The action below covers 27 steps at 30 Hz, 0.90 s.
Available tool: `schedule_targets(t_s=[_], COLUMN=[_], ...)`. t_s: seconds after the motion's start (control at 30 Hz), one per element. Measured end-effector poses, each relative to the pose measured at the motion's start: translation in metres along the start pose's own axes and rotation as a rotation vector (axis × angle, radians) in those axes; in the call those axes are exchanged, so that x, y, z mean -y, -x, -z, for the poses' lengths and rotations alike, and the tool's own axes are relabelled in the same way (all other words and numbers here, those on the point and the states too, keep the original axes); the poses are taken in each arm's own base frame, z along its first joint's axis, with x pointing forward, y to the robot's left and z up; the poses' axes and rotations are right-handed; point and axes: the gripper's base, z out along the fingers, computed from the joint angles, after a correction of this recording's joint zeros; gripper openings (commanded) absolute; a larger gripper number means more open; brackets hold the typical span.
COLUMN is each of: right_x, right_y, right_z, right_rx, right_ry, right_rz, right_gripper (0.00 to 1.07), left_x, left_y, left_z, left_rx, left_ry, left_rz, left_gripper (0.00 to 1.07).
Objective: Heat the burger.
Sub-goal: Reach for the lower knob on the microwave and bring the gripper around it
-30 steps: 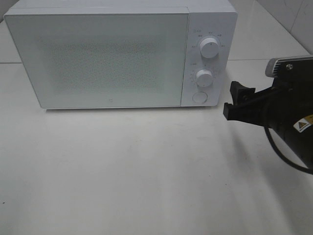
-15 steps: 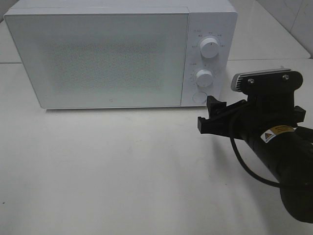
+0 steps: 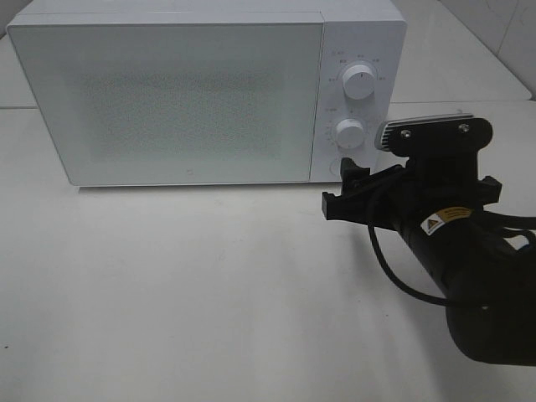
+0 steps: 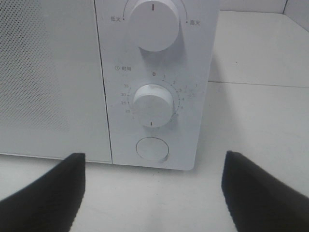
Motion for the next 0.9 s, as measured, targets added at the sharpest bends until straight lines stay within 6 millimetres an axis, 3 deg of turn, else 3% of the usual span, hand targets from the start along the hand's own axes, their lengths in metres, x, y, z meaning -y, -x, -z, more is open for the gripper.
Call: schedule_targets(t_s=[0.9], right_x=[-0.01], right_y=[0.0], right_z=[-0.089], right_rx=[0.06], right_ry=[-0.058], right_rz=[-0.016], right_gripper=[0.75], left_x=[0.0], left_y=[0.0], left_z=[0.0], left_rx=[0.0], left_ry=[0.0], left_rz=[0.0], left_gripper=[0.98])
